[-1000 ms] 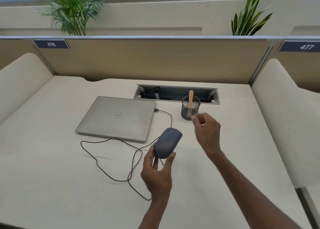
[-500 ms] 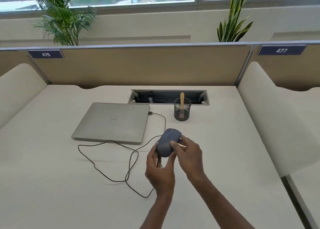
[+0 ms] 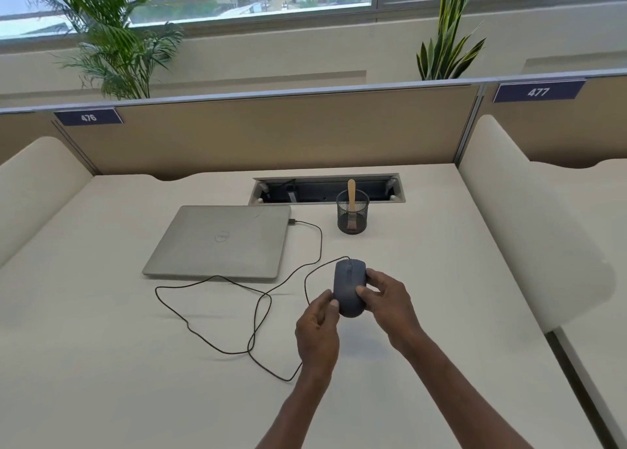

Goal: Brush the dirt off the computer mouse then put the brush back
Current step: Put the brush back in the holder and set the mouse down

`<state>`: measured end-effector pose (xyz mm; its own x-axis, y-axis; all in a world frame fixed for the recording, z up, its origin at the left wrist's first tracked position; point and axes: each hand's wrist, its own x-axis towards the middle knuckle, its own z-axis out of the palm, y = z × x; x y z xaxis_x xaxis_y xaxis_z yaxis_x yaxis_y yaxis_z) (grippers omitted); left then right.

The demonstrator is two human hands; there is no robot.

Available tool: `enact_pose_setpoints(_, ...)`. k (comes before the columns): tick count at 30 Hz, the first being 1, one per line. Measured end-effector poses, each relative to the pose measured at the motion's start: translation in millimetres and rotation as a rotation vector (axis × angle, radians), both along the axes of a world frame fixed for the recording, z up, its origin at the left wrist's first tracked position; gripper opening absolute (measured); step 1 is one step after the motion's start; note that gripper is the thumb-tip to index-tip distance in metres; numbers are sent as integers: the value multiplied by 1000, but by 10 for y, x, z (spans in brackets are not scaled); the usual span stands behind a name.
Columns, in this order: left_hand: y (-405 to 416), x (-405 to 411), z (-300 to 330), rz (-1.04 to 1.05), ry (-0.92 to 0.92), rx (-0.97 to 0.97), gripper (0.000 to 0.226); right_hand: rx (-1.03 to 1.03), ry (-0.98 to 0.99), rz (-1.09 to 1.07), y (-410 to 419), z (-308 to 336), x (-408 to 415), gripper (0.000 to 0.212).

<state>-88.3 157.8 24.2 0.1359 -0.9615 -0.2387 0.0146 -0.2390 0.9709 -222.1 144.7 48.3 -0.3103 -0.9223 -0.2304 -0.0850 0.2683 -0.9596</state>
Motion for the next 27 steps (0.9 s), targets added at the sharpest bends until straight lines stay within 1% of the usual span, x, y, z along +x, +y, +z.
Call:
enact_pose_setpoints(4,-42,-7,-90,-15,-35,82,18,68,2,0,15,-172,-77,44)
enact_pose_setpoints(11,-73,-70,-307,5,-72,201,20,161,66,16,9,-427,-88,43)
enact_pose_setpoints(15,-144,-110,-408,13,-102,242,19,204,87,10,-43,-505,-63,34)
enact_pose_setpoints(21,-233,-123,-496,28,-163,256,19,269,132,18,-130,-615,-42,11)
enact_pose_setpoints(22,-245,-123,-498,21,-178,252,21,272,144,26,-139,-627,-43,9)
enact_pose_setpoints(24,-267,-126,-528,-3,-221,236,34,270,170,49,-163,-644,-50,8)
enact_pose_setpoints(26,-287,-128,-543,-9,-248,232,46,267,201,72,-183,-648,-60,16)
enact_pose_setpoints(27,-299,-128,-579,-7,-244,228,48,258,213,79,-194,-662,-65,21)
